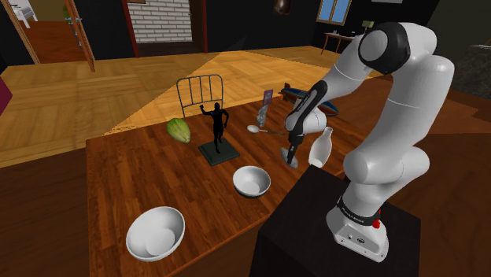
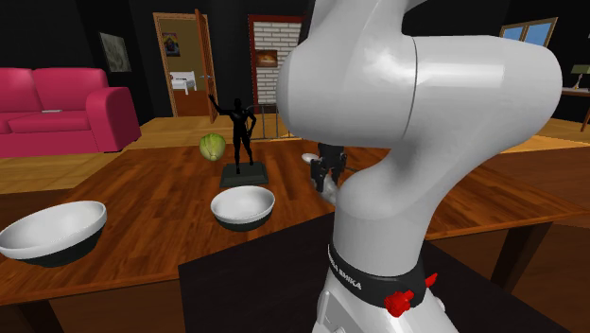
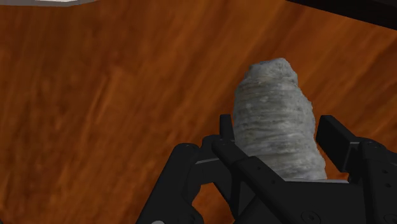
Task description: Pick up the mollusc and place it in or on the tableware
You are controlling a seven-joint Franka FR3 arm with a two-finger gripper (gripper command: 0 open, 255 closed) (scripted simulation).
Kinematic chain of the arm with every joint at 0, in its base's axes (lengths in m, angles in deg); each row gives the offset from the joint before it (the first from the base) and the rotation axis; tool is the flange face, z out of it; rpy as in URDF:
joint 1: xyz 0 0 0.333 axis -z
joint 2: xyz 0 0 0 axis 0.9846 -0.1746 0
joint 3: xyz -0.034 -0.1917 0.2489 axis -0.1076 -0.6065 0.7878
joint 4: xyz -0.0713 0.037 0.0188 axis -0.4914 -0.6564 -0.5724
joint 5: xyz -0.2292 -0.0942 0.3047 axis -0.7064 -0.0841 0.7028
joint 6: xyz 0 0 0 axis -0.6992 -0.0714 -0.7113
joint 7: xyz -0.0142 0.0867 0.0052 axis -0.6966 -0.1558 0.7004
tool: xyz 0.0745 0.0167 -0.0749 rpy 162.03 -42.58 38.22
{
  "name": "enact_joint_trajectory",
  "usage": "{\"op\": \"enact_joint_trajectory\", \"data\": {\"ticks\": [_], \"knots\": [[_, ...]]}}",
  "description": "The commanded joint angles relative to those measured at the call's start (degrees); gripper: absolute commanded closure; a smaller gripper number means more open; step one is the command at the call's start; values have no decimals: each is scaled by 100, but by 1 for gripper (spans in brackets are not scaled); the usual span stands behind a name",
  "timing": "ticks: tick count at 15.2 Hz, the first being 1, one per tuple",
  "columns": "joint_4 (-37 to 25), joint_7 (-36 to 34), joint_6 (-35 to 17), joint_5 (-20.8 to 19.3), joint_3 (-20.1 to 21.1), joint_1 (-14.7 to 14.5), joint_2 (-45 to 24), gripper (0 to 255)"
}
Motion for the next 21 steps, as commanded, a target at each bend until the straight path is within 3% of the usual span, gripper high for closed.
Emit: {"op": "enact_joint_trajectory", "data": {"ticks": [1, 15, 21], "knots": [[21, 46, 196, 69, 30, 18, 217, 255], [-19, 215, 1500, 352, 62, 11, 1491, 255], [131, -659, 1487, 690, 665, -549, 1685, 255]]}}
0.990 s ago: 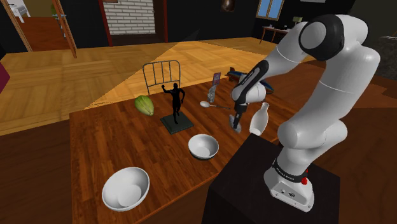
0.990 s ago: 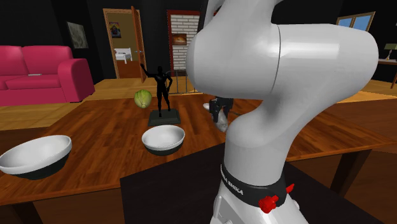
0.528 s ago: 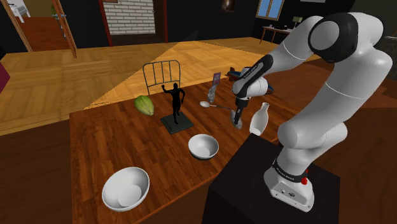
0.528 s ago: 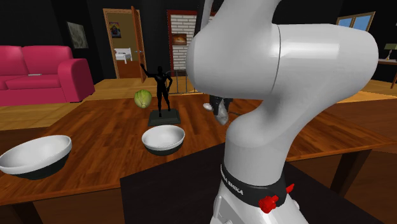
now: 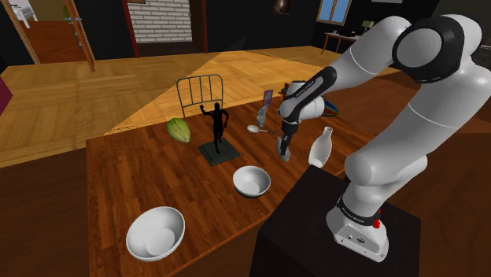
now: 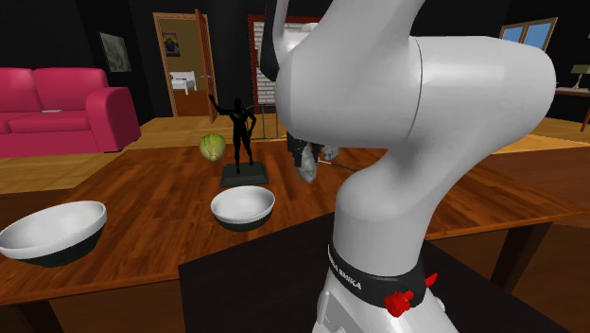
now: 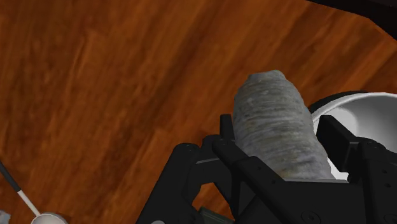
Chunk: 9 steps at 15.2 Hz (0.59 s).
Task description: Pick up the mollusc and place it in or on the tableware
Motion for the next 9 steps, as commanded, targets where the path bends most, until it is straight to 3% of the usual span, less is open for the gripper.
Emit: {"op": "enact_joint_trajectory", "data": {"ticks": [1, 9], "knots": [[7, -285, -4, 95, 188, -168, 24, 255], [-280, -1608, 1, 295, 1019, -815, -150, 255]]}}
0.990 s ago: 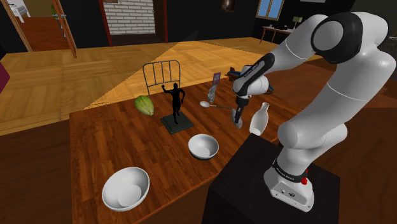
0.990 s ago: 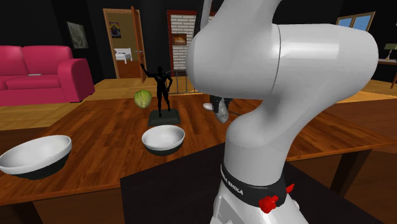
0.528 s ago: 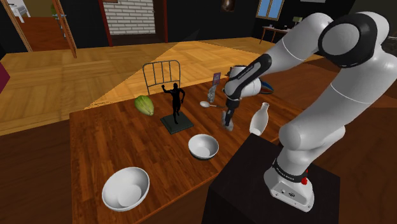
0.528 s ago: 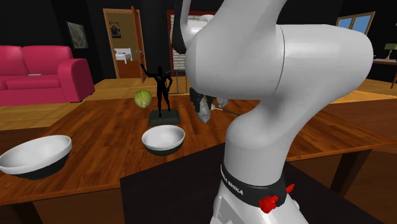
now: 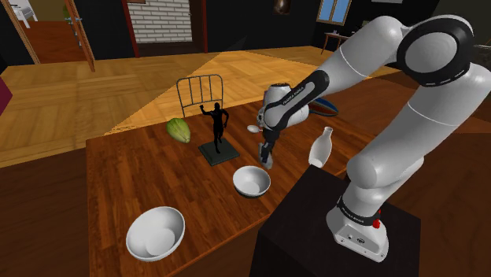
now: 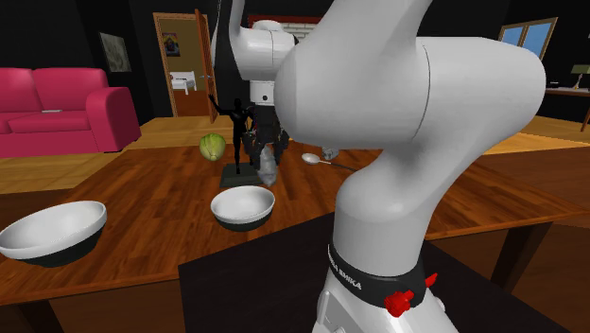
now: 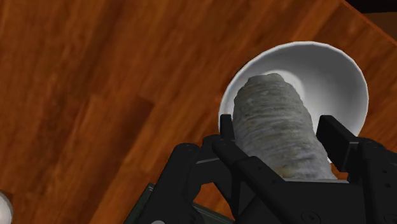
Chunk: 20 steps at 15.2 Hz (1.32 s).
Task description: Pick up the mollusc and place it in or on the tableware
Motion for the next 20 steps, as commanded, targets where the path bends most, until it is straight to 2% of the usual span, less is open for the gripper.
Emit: {"op": "enact_joint_trajectory", "data": {"ticks": [1, 4, 6, 13, 19, 20], "knots": [[-136, -389, 39, 12, 216, -162, -65, 255], [-387, -969, 47, -81, 508, -362, -273, 255], [-358, -1033, -143, -181, 520, -346, -447, 255], [-303, -1350, -796, -666, 479, -328, -1104, 255], [-320, -1721, -1315, -1227, 281, -423, -1700, 255], [-320, -1720, -1315, -1225, 277, -428, -1699, 255]]}}
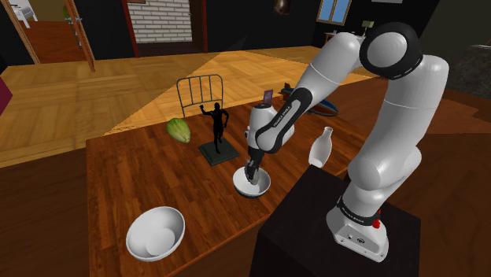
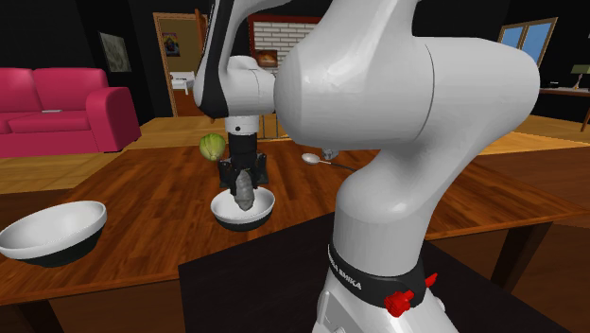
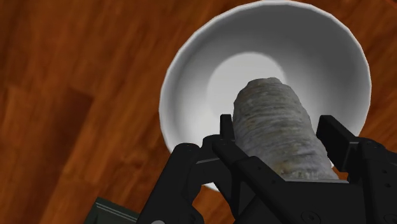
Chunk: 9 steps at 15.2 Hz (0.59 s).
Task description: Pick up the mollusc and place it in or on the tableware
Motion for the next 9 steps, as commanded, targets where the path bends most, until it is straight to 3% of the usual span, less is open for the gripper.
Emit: {"op": "enact_joint_trajectory", "data": {"ticks": [1, 7, 8, 9], "knots": [[-12, -45, -56, -68, -32, -20, -68, 255], [-12, -45, -55, -68, -32, -21, -68, 255], [-12, -45, -55, -68, -32, -21, -68, 0], [-12, -46, -55, -68, -32, -21, -68, 0]]}}
